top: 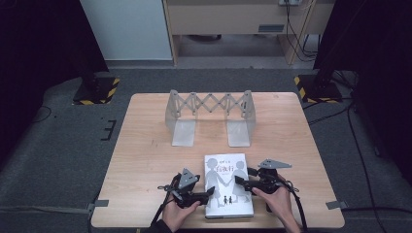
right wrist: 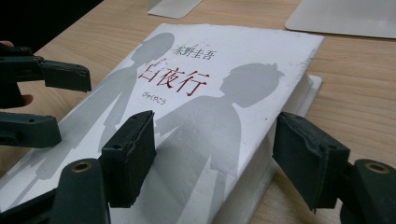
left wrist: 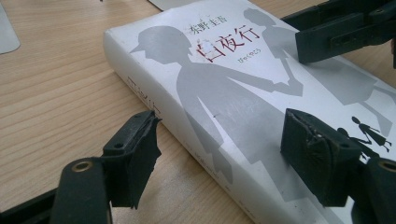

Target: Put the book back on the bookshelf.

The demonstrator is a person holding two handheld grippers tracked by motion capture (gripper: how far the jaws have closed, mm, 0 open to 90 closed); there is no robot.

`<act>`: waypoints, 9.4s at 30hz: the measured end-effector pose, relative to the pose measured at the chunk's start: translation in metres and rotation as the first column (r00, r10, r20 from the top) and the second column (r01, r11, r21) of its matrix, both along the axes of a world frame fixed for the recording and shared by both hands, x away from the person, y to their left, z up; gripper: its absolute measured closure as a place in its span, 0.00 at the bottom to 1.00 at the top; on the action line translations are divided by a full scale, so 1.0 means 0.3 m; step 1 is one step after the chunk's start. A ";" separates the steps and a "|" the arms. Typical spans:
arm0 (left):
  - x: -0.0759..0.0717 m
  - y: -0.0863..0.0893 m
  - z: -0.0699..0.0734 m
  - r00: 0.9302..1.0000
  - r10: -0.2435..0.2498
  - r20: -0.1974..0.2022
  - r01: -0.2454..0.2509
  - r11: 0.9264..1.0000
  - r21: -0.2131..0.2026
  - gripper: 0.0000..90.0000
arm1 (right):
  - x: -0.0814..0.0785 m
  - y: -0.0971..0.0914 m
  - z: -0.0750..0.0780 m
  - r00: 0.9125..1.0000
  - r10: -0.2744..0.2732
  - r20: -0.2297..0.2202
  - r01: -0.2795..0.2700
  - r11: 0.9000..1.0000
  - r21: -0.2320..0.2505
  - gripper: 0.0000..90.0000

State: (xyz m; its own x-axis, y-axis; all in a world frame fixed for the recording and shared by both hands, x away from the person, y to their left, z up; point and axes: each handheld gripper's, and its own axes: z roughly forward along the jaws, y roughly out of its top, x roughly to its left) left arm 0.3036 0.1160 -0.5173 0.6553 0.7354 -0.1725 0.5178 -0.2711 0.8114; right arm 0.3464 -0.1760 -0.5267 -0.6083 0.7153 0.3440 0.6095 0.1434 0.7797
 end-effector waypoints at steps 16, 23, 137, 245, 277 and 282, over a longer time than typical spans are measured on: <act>0.000 0.009 0.003 1.000 0.003 -0.005 -0.003 1.000 -0.027 0.29 | 0.001 0.004 0.055 0.998 -0.016 0.060 0.012 0.998 0.062 0.35; 0.002 0.014 0.001 1.000 0.007 -0.011 -0.007 0.999 -0.040 0.28 | -0.002 0.011 0.063 0.998 -0.011 0.065 0.004 0.995 0.101 0.33; 0.111 -0.006 -0.098 0.958 -0.148 -0.246 0.053 0.934 -0.353 0.08 | 0.003 0.017 0.055 0.997 -0.018 0.082 0.019 1.000 -0.008 0.39; 0.115 -0.007 0.009 0.994 -0.085 -0.073 0.041 0.881 -0.471 0.36 | 0.000 -0.021 0.069 0.993 -0.068 0.094 0.040 0.963 0.267 0.54; 0.111 0.016 0.094 0.987 -0.147 -0.071 0.087 0.843 -0.531 0.56 | 0.021 -0.174 0.067 0.960 -0.216 0.177 0.200 0.974 0.105 0.42; 0.115 0.021 0.118 0.990 -0.133 -0.048 0.089 0.850 -0.519 0.57 | 0.030 -0.194 0.051 0.958 -0.233 0.167 0.229 0.973 0.042 0.40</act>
